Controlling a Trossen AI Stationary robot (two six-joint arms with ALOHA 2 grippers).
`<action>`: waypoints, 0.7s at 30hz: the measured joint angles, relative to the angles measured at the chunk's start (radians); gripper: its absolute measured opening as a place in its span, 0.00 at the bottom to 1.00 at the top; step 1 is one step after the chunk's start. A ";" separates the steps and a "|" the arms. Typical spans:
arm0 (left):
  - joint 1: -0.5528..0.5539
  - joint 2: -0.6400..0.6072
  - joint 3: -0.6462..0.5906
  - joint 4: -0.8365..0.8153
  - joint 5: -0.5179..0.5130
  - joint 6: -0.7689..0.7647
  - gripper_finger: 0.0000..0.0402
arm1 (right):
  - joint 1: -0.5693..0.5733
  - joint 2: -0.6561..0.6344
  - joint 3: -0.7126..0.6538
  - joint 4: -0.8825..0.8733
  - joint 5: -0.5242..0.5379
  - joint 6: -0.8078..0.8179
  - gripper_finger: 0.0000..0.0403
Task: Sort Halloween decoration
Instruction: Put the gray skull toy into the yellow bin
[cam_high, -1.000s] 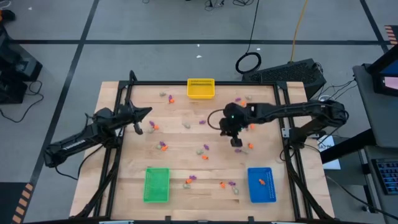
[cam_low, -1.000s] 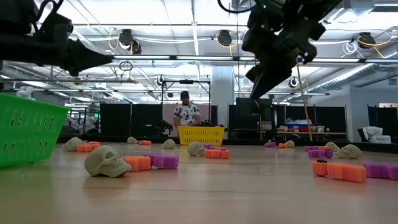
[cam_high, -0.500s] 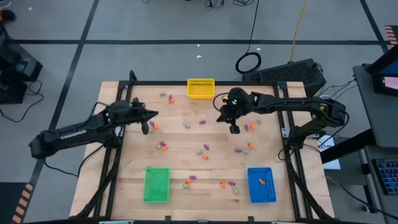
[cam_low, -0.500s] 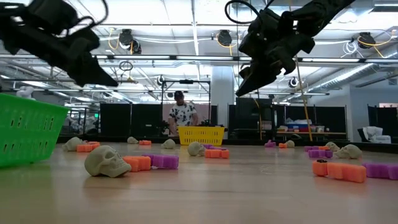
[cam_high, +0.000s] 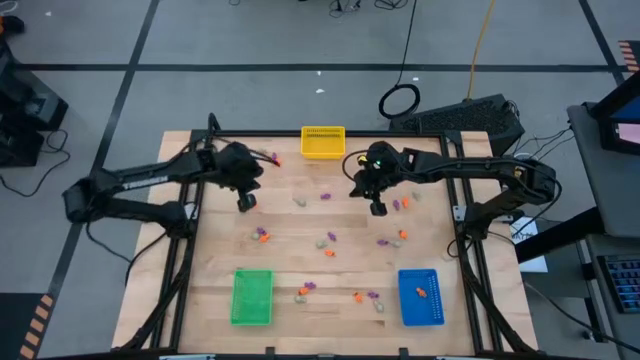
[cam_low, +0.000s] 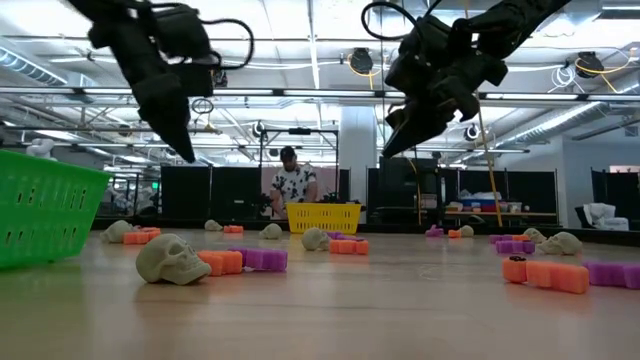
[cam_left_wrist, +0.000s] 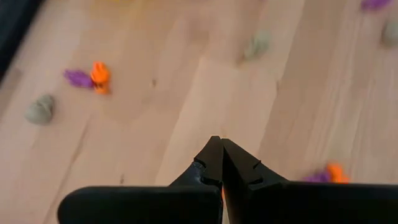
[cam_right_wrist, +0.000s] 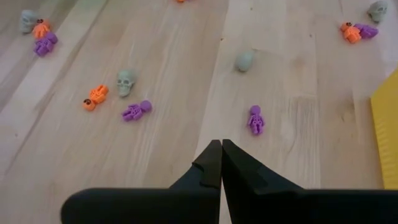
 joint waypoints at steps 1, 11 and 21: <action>0.000 0.029 0.024 -0.036 0.000 0.023 0.00 | 0.000 0.000 0.000 -0.006 0.000 0.000 0.00; 0.000 0.230 0.110 -0.317 0.045 0.178 0.00 | 0.005 0.000 0.000 -0.020 0.001 0.010 0.00; -0.029 0.383 0.110 -0.352 0.047 0.016 0.23 | 0.019 0.000 0.000 -0.021 0.001 0.026 0.00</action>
